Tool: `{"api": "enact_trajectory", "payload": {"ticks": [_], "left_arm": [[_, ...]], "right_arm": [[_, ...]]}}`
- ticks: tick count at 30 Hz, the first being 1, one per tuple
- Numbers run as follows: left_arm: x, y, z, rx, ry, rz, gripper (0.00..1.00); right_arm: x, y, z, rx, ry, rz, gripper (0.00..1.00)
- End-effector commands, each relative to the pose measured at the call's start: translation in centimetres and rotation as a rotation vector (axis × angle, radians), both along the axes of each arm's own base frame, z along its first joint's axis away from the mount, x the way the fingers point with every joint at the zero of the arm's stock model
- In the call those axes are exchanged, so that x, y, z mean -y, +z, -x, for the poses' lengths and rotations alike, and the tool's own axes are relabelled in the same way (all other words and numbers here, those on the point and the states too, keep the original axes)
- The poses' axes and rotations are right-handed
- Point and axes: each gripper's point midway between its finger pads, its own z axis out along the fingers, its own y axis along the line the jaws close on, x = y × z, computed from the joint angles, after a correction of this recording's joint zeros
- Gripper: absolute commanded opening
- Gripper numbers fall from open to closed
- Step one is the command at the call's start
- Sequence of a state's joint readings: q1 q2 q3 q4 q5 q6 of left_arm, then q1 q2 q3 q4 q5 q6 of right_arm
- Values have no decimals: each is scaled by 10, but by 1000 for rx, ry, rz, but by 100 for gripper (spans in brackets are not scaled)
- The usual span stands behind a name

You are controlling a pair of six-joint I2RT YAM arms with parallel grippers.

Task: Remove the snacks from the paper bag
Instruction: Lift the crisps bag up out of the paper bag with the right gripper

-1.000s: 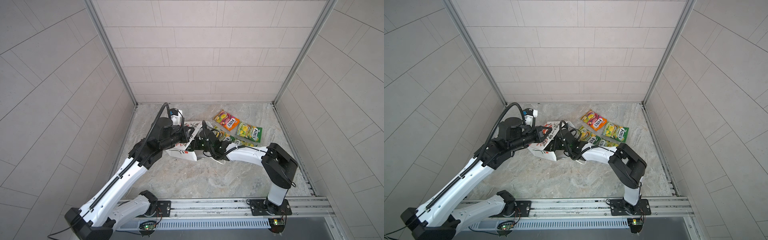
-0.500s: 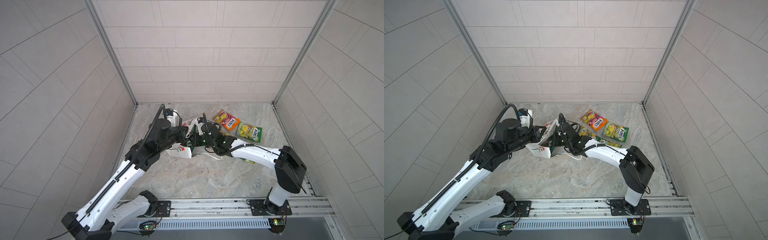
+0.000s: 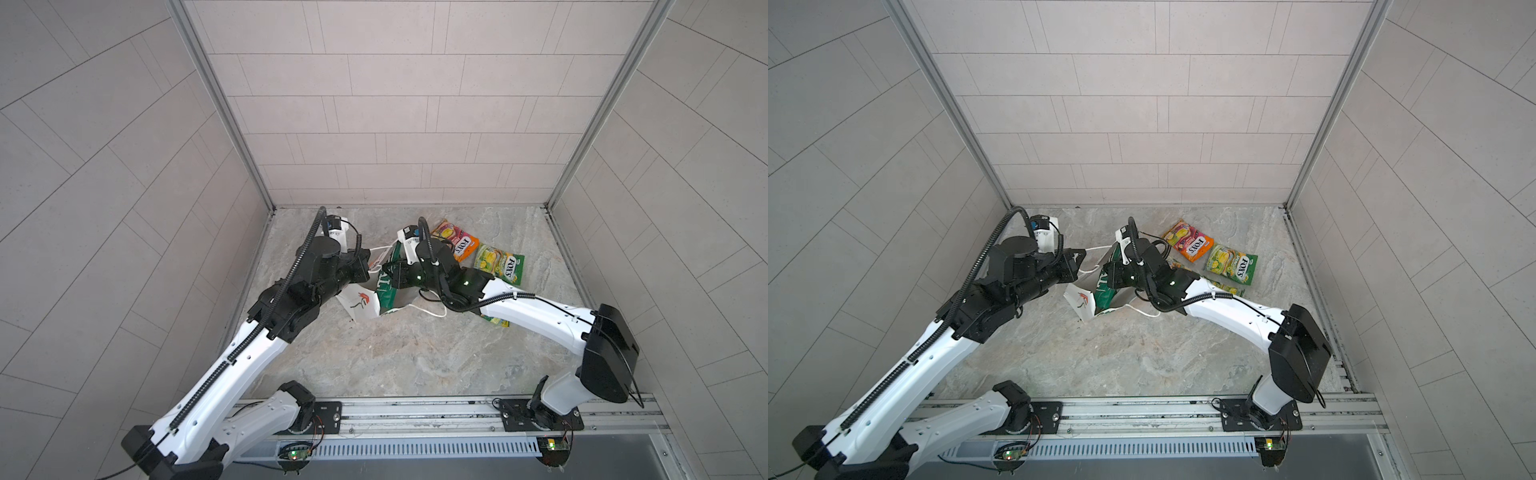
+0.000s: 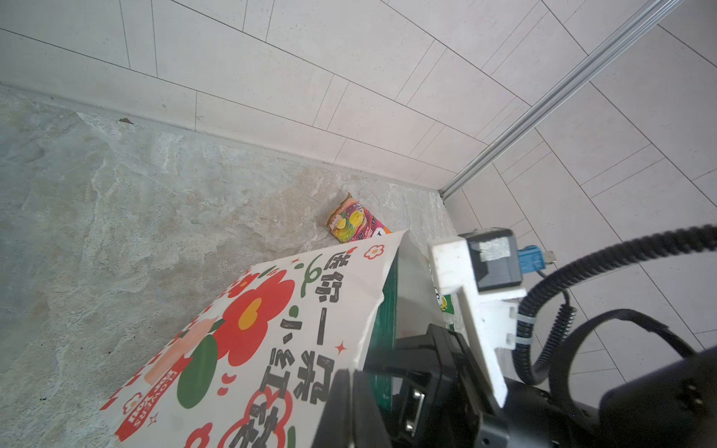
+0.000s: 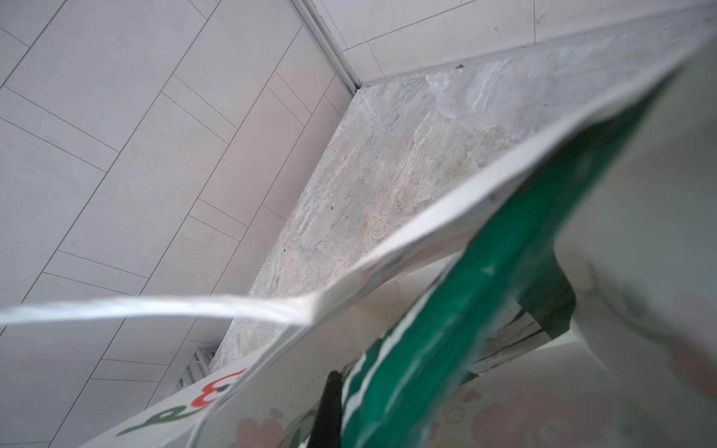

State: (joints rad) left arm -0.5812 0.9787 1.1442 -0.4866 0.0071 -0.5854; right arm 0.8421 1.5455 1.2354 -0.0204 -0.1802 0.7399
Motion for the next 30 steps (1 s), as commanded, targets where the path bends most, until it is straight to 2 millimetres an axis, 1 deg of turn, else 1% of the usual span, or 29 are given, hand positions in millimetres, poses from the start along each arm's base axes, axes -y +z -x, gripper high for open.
{"api": "enact_trajectory", "payload": {"ticks": [1, 5, 8, 16, 21, 30], "left_arm": [[-6, 12, 3, 31, 17, -6, 0], [-8, 12, 3, 33, 26, -2, 0], [-12, 12, 3, 34, 46, -7, 0], [-29, 11, -1, 42, 143, -25, 0], [-38, 11, -3, 46, 188, -44, 0], [-43, 11, -4, 52, 206, -64, 0]], "right_arm": [[7, 44, 3, 84, 6, -68, 0], [10, 58, 3, 92, 18, -99, 0], [10, 68, 2, 97, 35, -128, 0], [7, 89, -4, 106, 77, -168, 0], [6, 111, -5, 123, 102, -205, 0], [4, 151, -4, 155, 146, -279, 0]]}}
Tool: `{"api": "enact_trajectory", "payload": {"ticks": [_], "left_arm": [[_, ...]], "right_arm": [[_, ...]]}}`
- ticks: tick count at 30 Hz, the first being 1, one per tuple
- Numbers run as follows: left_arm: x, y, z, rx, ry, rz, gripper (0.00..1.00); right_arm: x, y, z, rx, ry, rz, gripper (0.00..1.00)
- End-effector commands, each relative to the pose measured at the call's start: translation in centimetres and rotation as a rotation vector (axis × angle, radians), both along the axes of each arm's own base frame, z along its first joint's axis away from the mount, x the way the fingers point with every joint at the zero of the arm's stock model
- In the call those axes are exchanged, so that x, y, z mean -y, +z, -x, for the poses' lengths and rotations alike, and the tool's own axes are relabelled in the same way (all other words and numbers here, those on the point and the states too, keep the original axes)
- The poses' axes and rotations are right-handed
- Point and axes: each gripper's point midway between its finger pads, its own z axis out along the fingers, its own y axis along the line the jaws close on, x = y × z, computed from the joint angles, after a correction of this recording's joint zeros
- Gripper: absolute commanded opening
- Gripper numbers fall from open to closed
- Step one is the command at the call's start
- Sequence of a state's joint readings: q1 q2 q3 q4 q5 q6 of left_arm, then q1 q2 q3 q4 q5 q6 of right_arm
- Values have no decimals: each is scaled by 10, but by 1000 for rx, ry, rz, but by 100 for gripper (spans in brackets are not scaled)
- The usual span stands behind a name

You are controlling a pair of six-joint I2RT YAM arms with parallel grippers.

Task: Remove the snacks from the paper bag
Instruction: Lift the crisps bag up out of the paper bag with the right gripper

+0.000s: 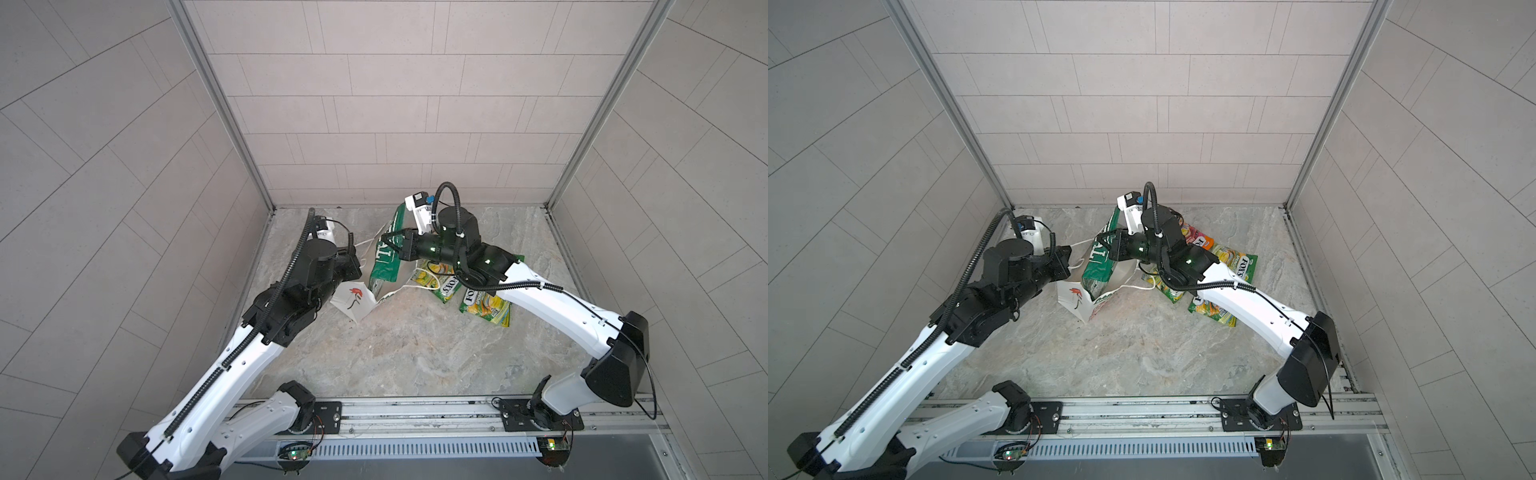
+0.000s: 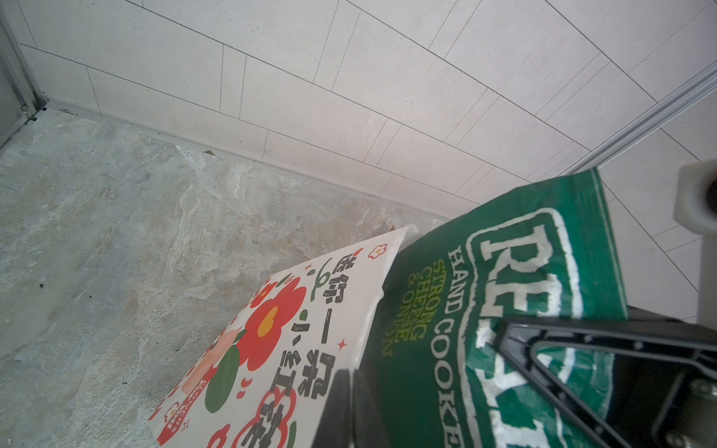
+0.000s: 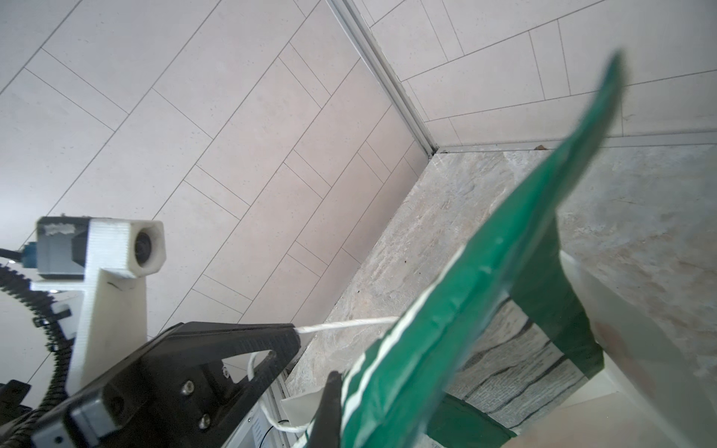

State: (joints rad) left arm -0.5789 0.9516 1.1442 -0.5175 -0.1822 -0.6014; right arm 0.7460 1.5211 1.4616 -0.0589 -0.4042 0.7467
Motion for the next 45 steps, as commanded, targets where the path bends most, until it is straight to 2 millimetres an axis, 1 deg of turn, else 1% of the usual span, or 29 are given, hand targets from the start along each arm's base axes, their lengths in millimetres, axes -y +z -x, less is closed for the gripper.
{"api": "enact_trajectory", "payload": {"ticks": [1, 5, 16, 19, 27, 29, 31, 34, 37, 41, 45], "left_arm": [[-8, 6, 2, 16, 25, -13, 0], [-9, 6, 1, 16, 29, -17, 0], [-14, 8, 3, 25, 40, -19, 0], [-15, 9, 3, 26, 42, -18, 0], [-17, 8, 4, 26, 46, -29, 0], [-17, 10, 4, 30, 43, -25, 0], [-16, 10, 5, 31, 40, -24, 0], [-15, 11, 5, 34, 34, -21, 0], [-14, 13, 5, 37, 26, -15, 0], [-12, 14, 5, 41, 16, -7, 0], [-12, 16, 5, 48, 16, -7, 0]], "right_arm": [[0, 42, 4, 64, 30, -85, 0], [5, 60, 5, 87, 24, -108, 0], [30, 121, 8, 178, -19, -182, 0], [37, 139, 9, 207, -33, -205, 0], [57, 195, 19, 296, -53, -281, 0], [65, 206, 20, 314, -66, -294, 0], [72, 212, 19, 325, -85, -297, 0], [93, 215, 12, 331, -147, -288, 0], [121, 212, 2, 332, -232, -269, 0], [163, 205, -9, 321, -330, -251, 0], [212, 194, -19, 295, -426, -239, 0]]}}
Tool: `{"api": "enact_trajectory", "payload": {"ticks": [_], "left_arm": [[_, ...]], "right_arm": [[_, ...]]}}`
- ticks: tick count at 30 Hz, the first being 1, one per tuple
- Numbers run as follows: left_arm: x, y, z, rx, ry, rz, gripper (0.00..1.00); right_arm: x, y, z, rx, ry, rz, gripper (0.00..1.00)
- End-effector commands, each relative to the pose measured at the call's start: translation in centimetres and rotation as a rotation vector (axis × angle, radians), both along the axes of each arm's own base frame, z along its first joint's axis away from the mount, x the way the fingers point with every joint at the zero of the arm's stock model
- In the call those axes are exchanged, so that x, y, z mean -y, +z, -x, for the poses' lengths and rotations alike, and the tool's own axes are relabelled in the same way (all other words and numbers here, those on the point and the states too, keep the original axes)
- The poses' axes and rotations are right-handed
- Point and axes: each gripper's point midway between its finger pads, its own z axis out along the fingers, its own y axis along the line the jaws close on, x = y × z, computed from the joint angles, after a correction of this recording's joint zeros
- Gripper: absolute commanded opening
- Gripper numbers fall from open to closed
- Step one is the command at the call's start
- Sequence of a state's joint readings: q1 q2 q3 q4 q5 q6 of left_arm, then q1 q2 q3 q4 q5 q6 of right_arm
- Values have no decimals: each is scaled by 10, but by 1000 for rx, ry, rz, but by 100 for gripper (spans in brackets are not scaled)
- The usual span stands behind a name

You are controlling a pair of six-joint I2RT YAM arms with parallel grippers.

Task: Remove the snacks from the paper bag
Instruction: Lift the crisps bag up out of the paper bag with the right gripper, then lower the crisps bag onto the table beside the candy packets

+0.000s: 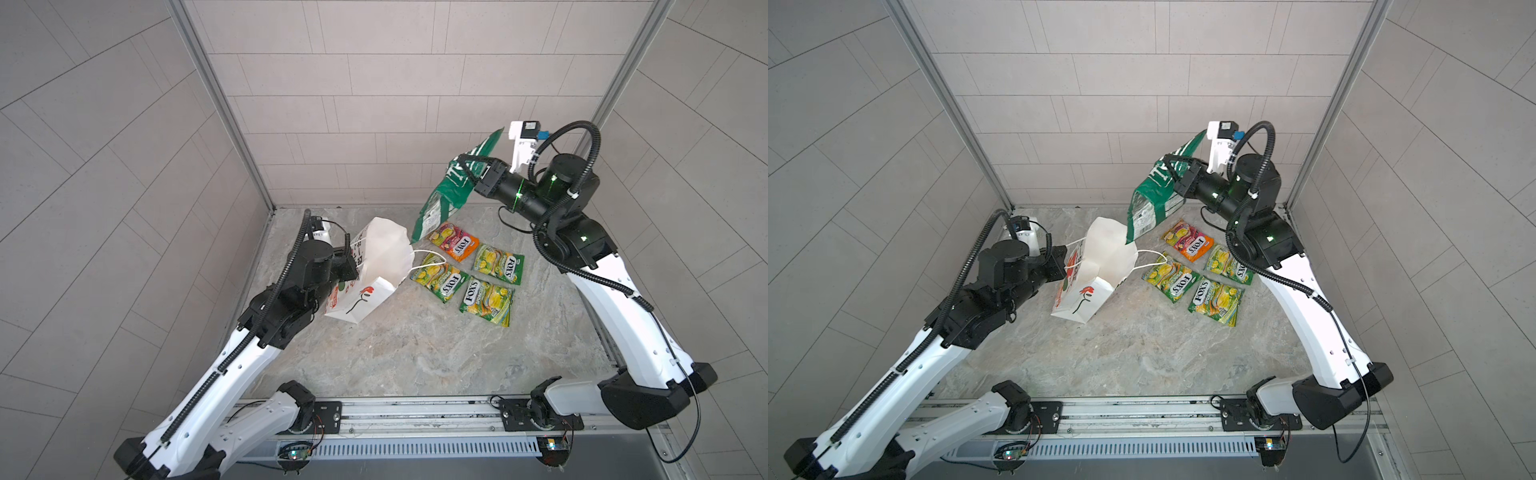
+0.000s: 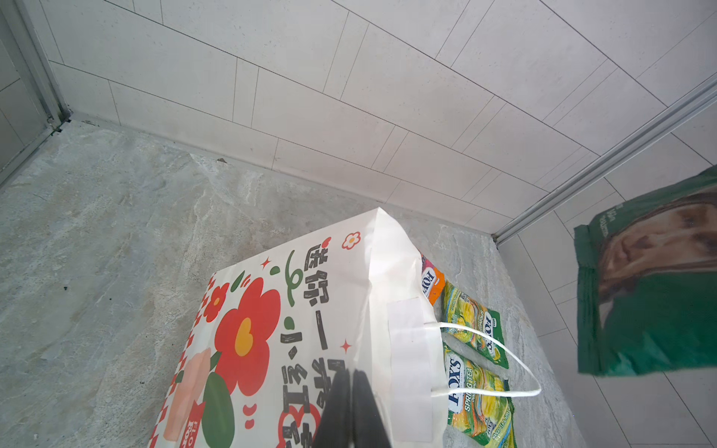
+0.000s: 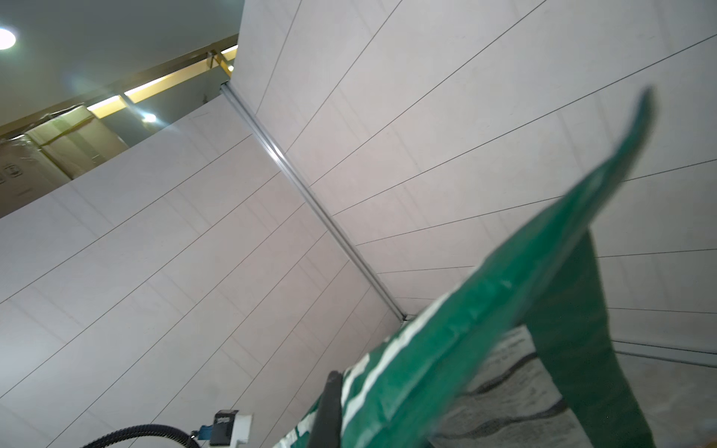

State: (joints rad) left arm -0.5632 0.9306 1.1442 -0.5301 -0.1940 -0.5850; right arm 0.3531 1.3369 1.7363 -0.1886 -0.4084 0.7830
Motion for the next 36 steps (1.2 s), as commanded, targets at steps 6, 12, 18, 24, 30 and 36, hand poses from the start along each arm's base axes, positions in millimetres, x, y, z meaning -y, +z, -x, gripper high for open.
{"api": "enact_trajectory", "payload": {"ticks": [6, 12, 18, 24, 30, 36], "left_arm": [[-2, 15, 3, 40, -12, 12, 0], [-1, 16, 3, 46, -13, 16, 0], [0, 17, 5, 48, -25, 27, 0], [0, 20, 8, 52, -31, 29, 0], [0, 21, 9, 55, -38, 22, 0], [1, 22, 10, 52, -53, 20, 0]], "right_arm": [[86, -21, 8, -49, -180, -8, 0], [111, -86, 16, -187, -234, 61, 0], [105, -129, 34, -287, -185, 175, 0], [96, -175, 60, -392, -91, 273, 0], [85, -216, 76, -464, 0, 297, 0], [71, -241, 91, -495, 98, 293, 0]]}}
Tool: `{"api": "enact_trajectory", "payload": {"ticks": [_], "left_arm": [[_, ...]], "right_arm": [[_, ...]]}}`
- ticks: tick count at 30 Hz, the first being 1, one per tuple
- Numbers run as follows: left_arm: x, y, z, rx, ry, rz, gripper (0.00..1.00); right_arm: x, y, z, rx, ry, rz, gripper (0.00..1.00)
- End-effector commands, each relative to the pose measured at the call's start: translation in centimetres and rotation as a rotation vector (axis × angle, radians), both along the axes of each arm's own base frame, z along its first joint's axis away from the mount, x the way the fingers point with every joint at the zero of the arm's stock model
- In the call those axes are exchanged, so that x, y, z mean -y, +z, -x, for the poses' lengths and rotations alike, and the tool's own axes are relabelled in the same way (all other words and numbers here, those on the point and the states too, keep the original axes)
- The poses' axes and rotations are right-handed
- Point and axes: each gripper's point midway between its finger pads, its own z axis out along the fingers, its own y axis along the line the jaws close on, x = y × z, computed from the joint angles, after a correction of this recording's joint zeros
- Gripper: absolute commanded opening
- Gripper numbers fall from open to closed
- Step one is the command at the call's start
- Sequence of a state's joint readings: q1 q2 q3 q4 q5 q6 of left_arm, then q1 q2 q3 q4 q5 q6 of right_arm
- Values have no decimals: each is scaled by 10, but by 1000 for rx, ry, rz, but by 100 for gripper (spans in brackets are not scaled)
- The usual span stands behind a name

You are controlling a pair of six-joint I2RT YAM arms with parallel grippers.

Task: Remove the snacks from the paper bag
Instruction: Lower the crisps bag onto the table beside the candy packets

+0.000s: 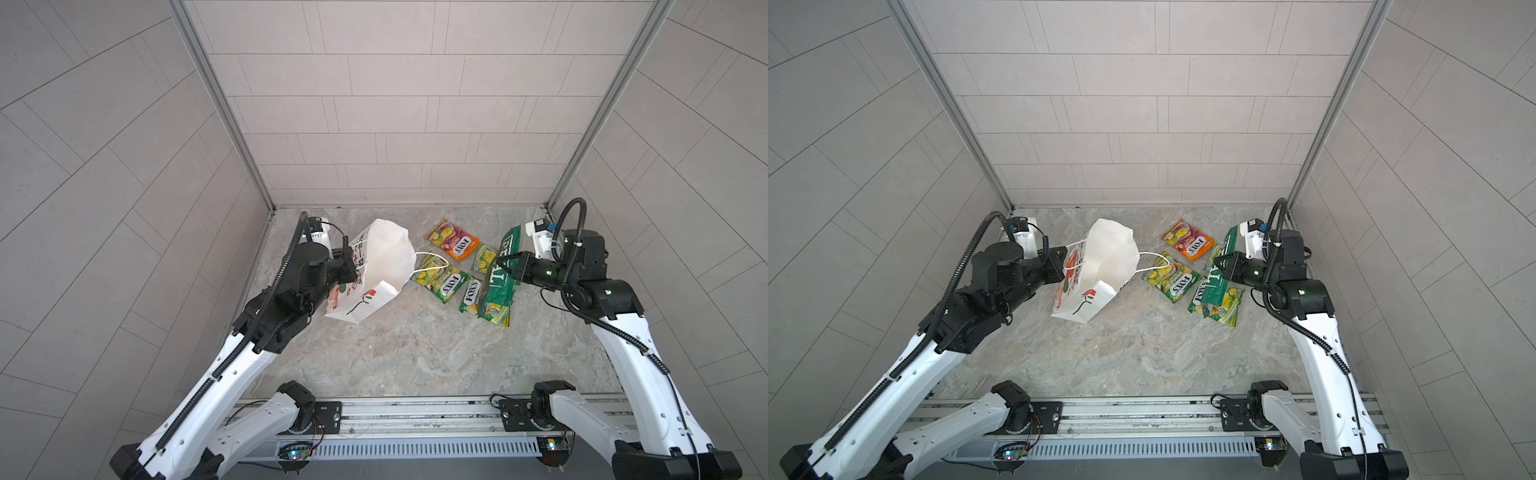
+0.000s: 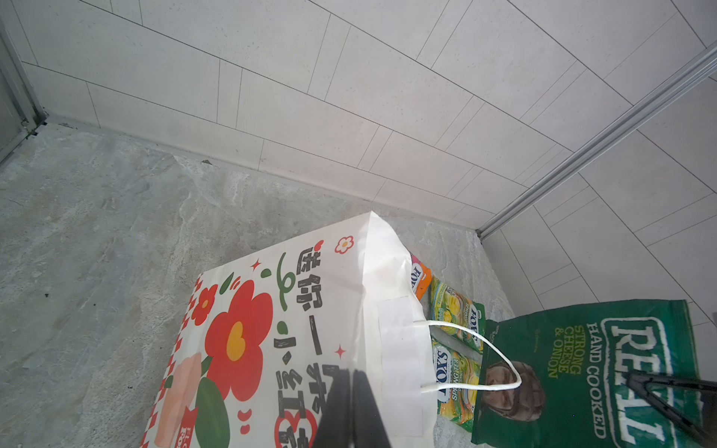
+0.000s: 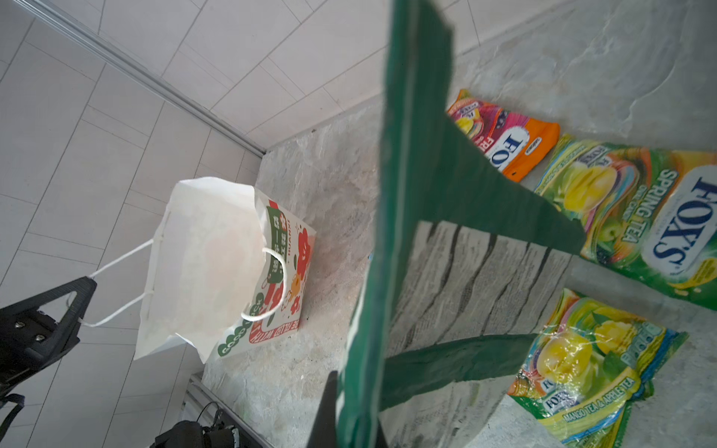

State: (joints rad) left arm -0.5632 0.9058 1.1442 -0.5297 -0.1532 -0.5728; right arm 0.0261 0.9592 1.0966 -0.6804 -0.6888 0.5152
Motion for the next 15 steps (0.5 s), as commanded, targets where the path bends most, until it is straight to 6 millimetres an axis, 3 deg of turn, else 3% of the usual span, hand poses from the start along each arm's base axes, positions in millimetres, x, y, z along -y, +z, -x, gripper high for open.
{"api": "enact_trajectory", "payload": {"ticks": [1, 15], "left_arm": [[-2, 16, 4, 37, -11, 5, 0], [-2, 16, 5, 36, -15, 10, 0]], "right_arm": [[-13, 13, 13, 76, 92, -17, 0], [-62, 9, 21, 94, 217, -183, 0]]}}
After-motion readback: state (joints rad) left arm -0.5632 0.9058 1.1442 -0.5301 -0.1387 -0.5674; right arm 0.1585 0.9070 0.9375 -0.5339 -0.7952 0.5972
